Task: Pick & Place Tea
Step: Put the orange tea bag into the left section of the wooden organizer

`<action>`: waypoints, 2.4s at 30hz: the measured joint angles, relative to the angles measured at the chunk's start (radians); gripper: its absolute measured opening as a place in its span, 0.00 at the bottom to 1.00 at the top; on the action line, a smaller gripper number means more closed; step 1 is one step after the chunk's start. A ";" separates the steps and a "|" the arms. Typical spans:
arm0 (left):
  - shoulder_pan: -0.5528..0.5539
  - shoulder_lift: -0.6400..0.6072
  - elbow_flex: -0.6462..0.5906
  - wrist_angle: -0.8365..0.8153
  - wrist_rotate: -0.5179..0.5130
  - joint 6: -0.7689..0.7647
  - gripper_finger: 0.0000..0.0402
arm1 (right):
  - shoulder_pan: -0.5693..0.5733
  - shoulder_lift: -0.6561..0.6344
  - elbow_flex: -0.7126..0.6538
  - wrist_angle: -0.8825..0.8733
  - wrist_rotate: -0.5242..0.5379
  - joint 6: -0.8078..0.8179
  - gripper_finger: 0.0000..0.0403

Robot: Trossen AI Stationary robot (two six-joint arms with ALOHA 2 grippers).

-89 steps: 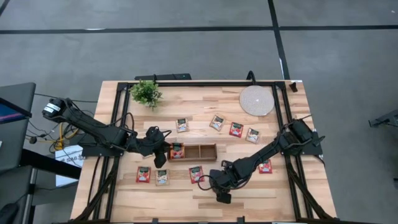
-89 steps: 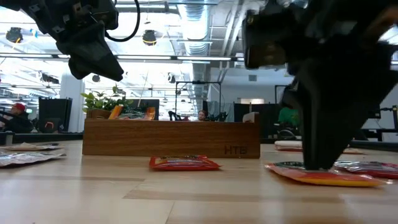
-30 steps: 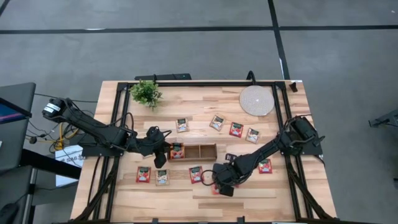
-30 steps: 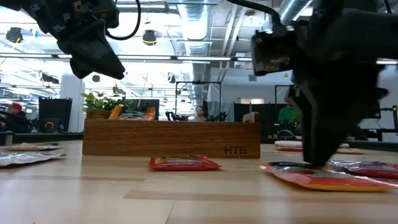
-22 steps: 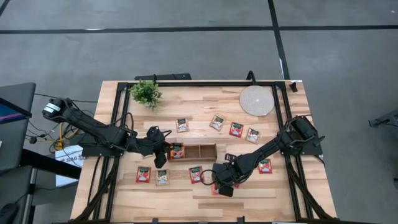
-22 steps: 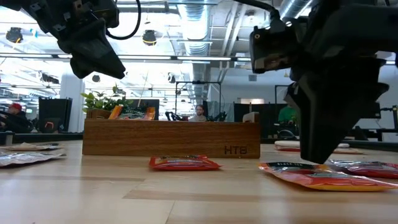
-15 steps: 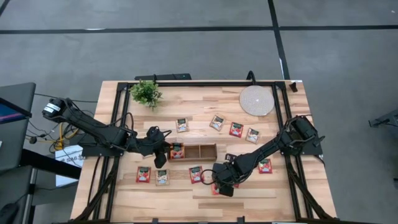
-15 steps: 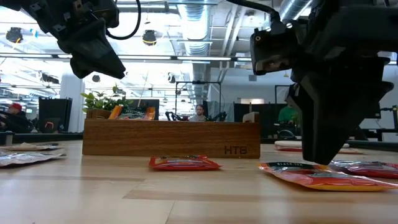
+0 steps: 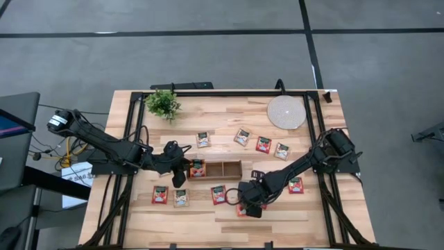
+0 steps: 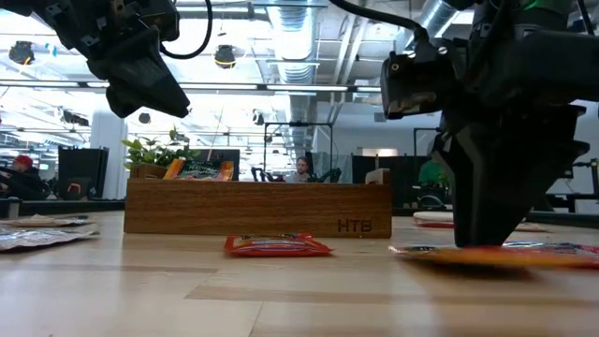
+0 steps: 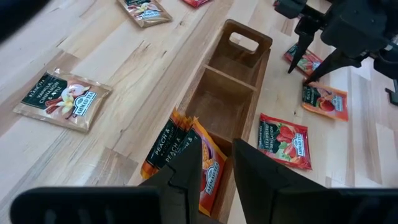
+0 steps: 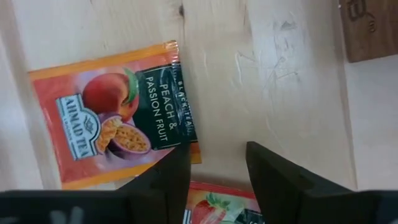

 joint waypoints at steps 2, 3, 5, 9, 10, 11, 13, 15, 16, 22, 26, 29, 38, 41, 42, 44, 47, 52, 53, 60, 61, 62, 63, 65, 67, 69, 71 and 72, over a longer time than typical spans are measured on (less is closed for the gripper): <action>0.000 0.000 0.000 0.000 0.000 0.001 0.20 | 0.000 -0.001 -0.006 0.005 -0.001 0.010 0.36; 0.000 0.000 0.000 0.000 0.000 0.001 0.20 | 0.000 -0.001 -0.009 0.008 -0.001 0.017 0.35; 0.000 0.000 0.000 0.000 0.000 0.002 0.20 | 0.000 -0.002 -0.014 0.010 -0.001 0.024 0.34; 0.000 0.000 0.000 0.000 0.000 0.003 0.20 | -0.003 -0.001 -0.015 0.008 0.005 0.028 0.30; 0.000 0.000 0.000 0.000 0.000 0.003 0.20 | -0.007 0.000 -0.015 0.007 0.009 0.033 0.28; 0.000 0.000 0.000 0.000 0.000 0.003 0.20 | -0.010 0.000 -0.015 0.006 0.011 0.039 0.27; 0.000 0.000 0.000 0.000 0.000 0.004 0.20 | -0.021 0.001 -0.016 0.004 0.011 0.045 0.23; 0.000 0.000 0.000 0.000 0.000 0.005 0.20 | -0.032 0.001 -0.016 0.002 0.005 0.046 0.20; 0.000 0.000 0.000 0.000 0.000 0.005 0.20 | -0.038 0.001 -0.016 0.001 0.002 0.046 0.18; 0.000 0.000 0.000 0.000 0.000 0.004 0.20 | -0.059 0.003 -0.018 0.000 -0.005 0.046 0.14; 0.000 0.000 0.000 0.000 0.000 0.004 0.20 | -0.061 0.004 -0.010 -0.006 -0.010 0.046 0.14; 0.000 0.000 0.000 0.000 0.000 0.004 0.20 | -0.061 0.006 0.010 -0.020 -0.013 0.042 0.14; 0.000 0.000 0.000 0.003 0.000 0.003 0.20 | -0.067 0.012 0.042 -0.012 -0.010 0.017 0.14; 0.000 0.000 0.000 0.006 0.000 0.003 0.20 | -0.066 0.012 0.043 -0.012 -0.026 0.017 0.14; 0.000 0.000 0.000 0.006 0.000 0.003 0.20 | -0.066 0.012 0.043 -0.012 -0.036 0.018 0.14; 0.000 0.000 0.000 0.006 0.000 0.003 0.20 | -0.067 0.011 0.043 -0.013 -0.053 0.018 0.14; 0.000 0.000 0.000 0.006 0.000 0.003 0.20 | -0.067 0.010 0.044 -0.015 -0.062 0.018 0.14; 0.000 0.000 0.000 0.006 0.000 0.003 0.20 | -0.066 0.009 0.044 -0.016 -0.066 0.018 0.14; 0.000 0.000 0.000 0.006 0.000 0.003 0.20 | -0.066 0.009 0.044 -0.016 -0.066 0.018 0.14; 0.000 0.000 0.000 0.007 0.000 0.003 0.20 | -0.066 0.007 0.041 -0.029 -0.066 0.018 0.14; 0.000 0.000 0.000 0.007 0.000 0.003 0.20 | -0.066 0.007 0.036 -0.029 -0.066 0.018 0.14; 0.000 0.000 0.000 0.007 0.000 0.003 0.20 | -0.066 0.007 0.031 -0.032 -0.065 0.019 0.14; 0.000 0.000 0.000 0.007 0.000 0.003 0.20 | -0.066 0.006 0.028 -0.032 -0.065 0.023 0.14; 0.000 0.000 0.000 0.007 0.000 0.002 0.20 | -0.066 0.004 0.019 -0.023 -0.066 0.026 0.14; 0.000 0.000 0.000 0.007 0.000 0.002 0.20 | -0.066 0.002 0.012 -0.015 -0.066 0.026 0.14; 0.000 0.000 0.000 0.007 0.000 0.002 0.20 | -0.066 0.002 0.011 -0.012 -0.066 0.026 0.14; 0.000 0.000 0.000 0.007 0.000 0.002 0.20 | -0.066 0.002 0.010 -0.012 -0.066 0.026 0.14; 0.000 0.000 0.000 0.007 0.000 0.002 0.20 | -0.066 0.002 0.010 -0.012 -0.065 0.026 0.14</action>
